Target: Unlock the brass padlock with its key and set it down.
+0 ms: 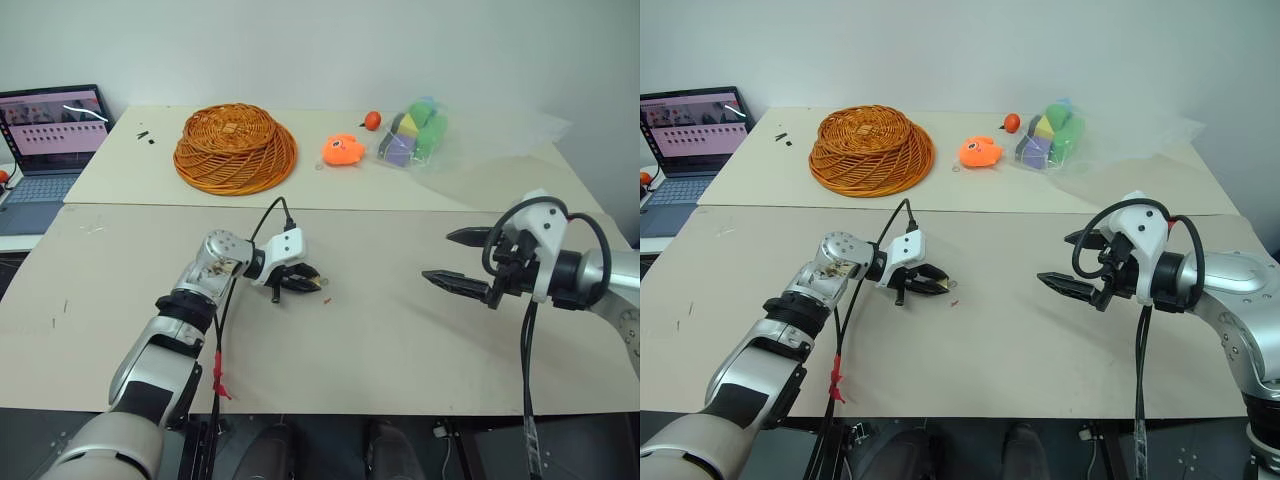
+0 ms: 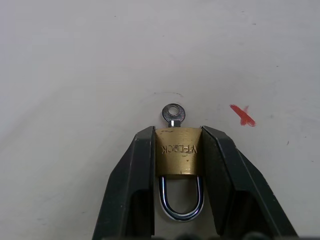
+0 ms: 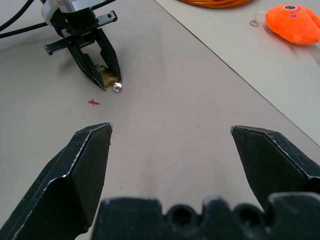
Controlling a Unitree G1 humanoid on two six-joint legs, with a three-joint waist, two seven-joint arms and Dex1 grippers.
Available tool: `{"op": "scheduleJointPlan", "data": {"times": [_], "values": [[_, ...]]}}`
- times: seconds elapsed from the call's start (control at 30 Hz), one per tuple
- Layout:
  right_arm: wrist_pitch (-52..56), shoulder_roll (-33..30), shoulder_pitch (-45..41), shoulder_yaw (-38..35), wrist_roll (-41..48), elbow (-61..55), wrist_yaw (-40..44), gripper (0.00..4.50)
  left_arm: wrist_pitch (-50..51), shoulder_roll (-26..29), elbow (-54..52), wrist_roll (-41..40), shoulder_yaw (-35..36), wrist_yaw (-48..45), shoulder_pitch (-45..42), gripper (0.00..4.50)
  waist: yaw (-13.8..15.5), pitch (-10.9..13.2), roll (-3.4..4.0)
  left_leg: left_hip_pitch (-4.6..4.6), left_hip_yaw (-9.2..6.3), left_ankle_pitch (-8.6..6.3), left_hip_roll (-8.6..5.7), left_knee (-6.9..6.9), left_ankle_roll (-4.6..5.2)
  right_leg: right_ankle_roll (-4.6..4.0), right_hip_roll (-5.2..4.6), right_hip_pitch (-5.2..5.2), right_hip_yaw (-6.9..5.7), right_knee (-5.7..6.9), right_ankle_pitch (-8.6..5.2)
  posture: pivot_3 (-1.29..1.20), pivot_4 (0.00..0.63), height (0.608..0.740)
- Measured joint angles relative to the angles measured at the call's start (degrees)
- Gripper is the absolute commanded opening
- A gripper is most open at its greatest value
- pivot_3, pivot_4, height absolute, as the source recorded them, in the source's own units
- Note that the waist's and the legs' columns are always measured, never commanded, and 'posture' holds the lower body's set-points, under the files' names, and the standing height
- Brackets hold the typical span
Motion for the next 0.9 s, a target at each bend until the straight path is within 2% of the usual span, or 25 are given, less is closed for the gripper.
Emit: {"op": "scheduleJointPlan", "data": {"times": [0.17,0.37,0.5,0.6,0.73,0.9], "values": [[0.0,0.0,0.0,0.0,0.0,0.0,0.0,4.5,1.0,0.0,-0.2,-0.1,0.1,0.0,0.0,0.86,0.0,0.0,0.0,0.01,0.0,0.0,0.0,0.0,0.0,0.0,0.0,0.0,0.0,0.0,0.0,0.0,0.15,0.739],[0.1,0.0,-0.4,0.5,0.7,0.0,0.6,4.5,11.7,-0.8,-5.8,-4.7,2.3,-1.7,-0.7,0.86,0.0,0.0,0.0,-0.05,-0.02,0.0,0.0,0.01,0.0,0.02,0.0,-0.03,-0.01,0.0,-0.01,0.0,0.15,0.739],[0.3,0.2,-2.6,2.3,1.3,0.1,1.6,4.5,23.2,-1.3,-13.3,-10.5,4.6,-3.1,-3.2,0.86,-0.1,0.0,0.0,-0.1,-0.03,0.01,0.0,0.02,-0.01,0.03,0.01,-0.1,0.0,0.02,-0.01,0.0,0.15,0.739],[0.0,0.3,-2.9,4.7,0.8,0.0,2.4,4.5,39.9,-2.7,-17.9,-18.3,8.3,-1.9,-6.4,0.86,-0.2,0.0,-0.01,-0.13,-0.05,0.01,-0.01,0.04,-0.01,0.06,0.01,-0.11,0.0,0.03,-0.03,0.0,0.15,0.739],[-0.6,3.0,-5.9,7.3,0.7,-0.1,2.5,4.5,54.7,-2.7,-24.5,-26.8,11.4,-1.5,-11.1,0.86,-0.8,0.0,-0.01,-0.13,-0.05,0.08,-0.03,0.03,-0.13,0.11,0.0,-0.16,0.04,0.06,-0.05,0.0,0.15,0.739],[-2.1,5.0,-11.1,7.9,0.8,-1.2,2.4,4.5,64.8,-2.3,-28.7,-33.0,11.2,-0.8,-11.2,0.86,-1.5,0.0,0.0,-0.04,-0.05,0.27,-0.02,-0.08,-0.46,0.11,0.02,-0.15,0.07,0.1,-0.05,0.0,0.15,0.739]]}}
